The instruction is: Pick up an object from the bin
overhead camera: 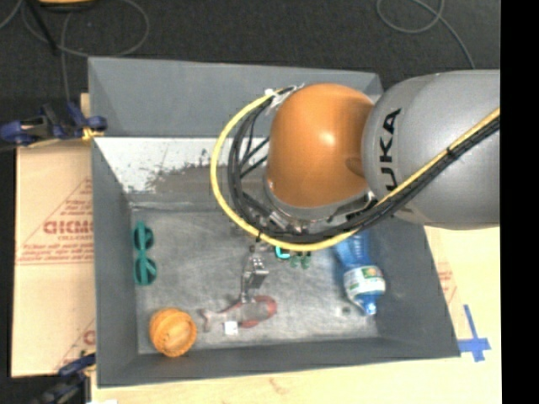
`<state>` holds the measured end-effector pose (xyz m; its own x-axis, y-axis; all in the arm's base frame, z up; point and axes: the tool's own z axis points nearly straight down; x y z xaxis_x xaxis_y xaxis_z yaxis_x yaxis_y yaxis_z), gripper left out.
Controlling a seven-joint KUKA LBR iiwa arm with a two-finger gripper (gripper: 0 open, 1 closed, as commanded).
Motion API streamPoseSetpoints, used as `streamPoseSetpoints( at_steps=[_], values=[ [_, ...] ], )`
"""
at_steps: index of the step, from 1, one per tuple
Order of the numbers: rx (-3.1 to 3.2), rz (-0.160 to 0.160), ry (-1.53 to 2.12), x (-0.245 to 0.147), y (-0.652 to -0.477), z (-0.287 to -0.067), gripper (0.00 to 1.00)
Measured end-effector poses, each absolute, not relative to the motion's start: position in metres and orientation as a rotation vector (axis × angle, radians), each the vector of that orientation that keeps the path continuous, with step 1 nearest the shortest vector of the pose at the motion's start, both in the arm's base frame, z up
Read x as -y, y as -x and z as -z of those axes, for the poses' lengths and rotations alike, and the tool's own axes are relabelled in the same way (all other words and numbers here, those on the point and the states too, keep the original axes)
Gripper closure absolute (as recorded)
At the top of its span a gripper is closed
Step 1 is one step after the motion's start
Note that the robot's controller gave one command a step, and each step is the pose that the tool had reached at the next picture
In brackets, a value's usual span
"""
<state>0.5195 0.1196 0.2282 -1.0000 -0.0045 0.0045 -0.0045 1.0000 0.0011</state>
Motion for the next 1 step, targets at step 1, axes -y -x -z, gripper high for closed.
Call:
streamPoseSetpoints(
  at_steps=[1],
  values=[
    [3.143,0.003,-0.002,-0.119,-0.5204,-0.2315,0.0]
  ],
)
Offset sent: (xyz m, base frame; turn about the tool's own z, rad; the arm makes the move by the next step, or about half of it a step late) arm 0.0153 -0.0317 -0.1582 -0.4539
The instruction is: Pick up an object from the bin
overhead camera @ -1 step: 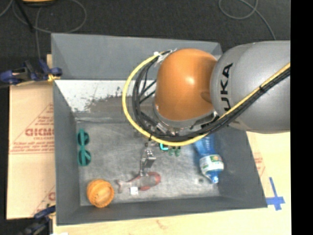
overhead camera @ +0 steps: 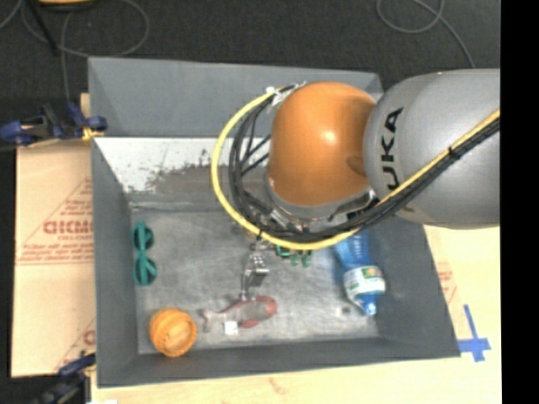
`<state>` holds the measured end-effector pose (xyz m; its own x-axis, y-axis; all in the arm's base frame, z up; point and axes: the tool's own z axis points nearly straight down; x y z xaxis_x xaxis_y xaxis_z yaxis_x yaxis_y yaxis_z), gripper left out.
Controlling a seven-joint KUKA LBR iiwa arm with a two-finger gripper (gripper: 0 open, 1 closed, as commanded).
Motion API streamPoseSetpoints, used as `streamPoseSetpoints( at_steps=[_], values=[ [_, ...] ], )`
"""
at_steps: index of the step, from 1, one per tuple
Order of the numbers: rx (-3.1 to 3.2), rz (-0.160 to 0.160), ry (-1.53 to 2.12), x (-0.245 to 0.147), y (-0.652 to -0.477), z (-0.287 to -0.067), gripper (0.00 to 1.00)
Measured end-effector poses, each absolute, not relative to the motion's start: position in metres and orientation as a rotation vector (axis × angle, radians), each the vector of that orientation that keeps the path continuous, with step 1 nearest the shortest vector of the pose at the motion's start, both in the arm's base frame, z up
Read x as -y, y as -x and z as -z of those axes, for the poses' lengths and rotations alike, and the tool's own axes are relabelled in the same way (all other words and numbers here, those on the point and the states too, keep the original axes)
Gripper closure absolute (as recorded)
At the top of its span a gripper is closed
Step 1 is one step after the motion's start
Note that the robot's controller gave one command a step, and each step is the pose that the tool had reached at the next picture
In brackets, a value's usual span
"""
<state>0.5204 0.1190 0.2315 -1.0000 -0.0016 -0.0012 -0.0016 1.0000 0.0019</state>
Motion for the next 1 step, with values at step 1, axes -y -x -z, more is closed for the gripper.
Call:
streamPoseSetpoints(
  at_steps=[1],
  values=[
    [-3.13,-0.001,0.121,-0.1139,-0.5248,-0.2077,0.0]
  ],
)
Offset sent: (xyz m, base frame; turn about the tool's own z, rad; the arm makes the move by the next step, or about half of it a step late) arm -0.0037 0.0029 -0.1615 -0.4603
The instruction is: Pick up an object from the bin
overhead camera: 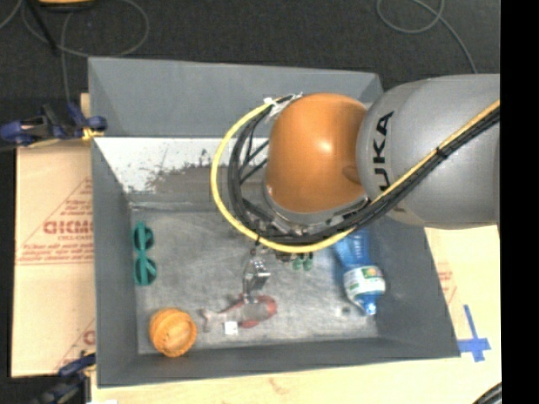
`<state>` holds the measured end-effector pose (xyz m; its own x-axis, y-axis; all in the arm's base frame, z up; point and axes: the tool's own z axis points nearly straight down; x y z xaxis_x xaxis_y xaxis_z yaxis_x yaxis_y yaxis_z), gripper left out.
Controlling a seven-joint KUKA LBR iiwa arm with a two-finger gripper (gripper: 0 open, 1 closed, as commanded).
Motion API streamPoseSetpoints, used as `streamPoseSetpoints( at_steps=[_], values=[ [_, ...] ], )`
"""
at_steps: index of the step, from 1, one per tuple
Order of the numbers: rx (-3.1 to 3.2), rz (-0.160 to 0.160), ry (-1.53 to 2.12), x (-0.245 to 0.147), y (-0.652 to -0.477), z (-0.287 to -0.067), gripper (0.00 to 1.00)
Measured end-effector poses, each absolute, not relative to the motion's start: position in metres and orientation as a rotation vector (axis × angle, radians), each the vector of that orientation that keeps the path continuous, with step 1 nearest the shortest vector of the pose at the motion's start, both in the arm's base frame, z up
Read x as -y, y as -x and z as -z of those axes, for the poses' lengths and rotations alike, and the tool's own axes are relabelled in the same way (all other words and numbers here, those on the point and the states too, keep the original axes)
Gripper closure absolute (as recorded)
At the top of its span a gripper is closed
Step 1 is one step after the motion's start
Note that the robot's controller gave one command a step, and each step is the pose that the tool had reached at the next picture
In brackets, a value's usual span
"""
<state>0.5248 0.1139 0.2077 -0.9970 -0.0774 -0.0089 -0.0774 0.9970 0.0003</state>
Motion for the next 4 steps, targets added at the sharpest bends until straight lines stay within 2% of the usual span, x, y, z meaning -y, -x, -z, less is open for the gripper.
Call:
streamPoseSetpoints(
  at_steps=[1,2,3,4],
  values=[
    [-3.104,0.001,0.429,-0.116,-0.522,-0.142,0.0],
    [-3.077,-0.002,0.599,-0.083,-0.54,-0.075,1.0],
    [-3.078,-0.002,0.598,-0.083,-0.54,-0.076,1.0],
    [-3.033,0.0,0.821,-0.082,-0.511,-0.277,1.0]
  ],
)
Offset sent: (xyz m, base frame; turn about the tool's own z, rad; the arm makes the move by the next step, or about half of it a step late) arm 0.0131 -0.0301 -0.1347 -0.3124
